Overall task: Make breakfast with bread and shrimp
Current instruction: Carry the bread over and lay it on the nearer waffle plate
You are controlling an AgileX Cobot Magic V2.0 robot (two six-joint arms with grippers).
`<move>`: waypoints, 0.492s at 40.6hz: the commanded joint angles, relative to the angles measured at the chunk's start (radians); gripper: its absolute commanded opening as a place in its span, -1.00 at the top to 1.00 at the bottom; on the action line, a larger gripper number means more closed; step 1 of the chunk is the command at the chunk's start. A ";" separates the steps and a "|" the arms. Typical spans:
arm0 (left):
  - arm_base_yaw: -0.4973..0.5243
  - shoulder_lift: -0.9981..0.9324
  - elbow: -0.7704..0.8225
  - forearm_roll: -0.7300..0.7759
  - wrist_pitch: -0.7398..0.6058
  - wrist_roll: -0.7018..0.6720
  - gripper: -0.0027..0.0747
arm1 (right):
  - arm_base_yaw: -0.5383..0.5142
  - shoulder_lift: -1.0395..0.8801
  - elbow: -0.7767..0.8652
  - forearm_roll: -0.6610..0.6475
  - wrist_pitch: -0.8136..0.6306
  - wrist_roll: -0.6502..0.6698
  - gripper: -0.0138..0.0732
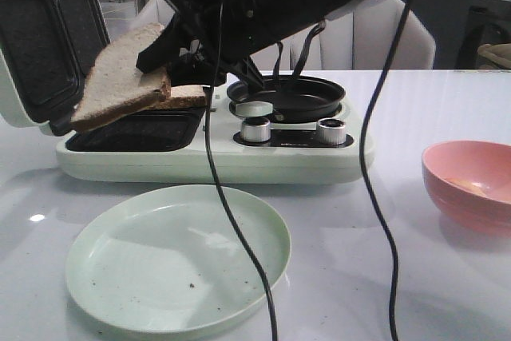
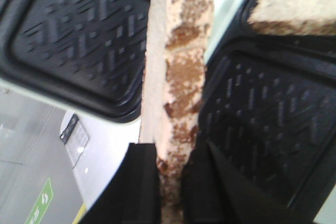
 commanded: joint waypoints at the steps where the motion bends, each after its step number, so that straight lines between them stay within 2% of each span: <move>1: -0.008 0.001 -0.026 -0.002 -0.068 -0.008 -0.25 | -0.001 -0.034 -0.052 0.047 -0.011 0.025 -0.16; 5: -0.008 0.001 -0.026 -0.002 -0.068 -0.008 -0.25 | -0.001 -0.028 -0.053 0.041 -0.027 0.027 -0.55; 7: -0.008 0.001 -0.026 -0.002 -0.068 -0.008 -0.25 | -0.001 -0.028 -0.053 0.039 -0.026 0.029 -0.63; 11: -0.008 0.001 -0.026 -0.002 -0.068 -0.008 -0.25 | -0.001 -0.031 -0.053 0.032 -0.029 0.030 -0.59; 20: -0.008 0.001 -0.026 -0.002 -0.068 -0.008 -0.25 | -0.001 -0.112 -0.053 -0.074 -0.033 0.033 -0.30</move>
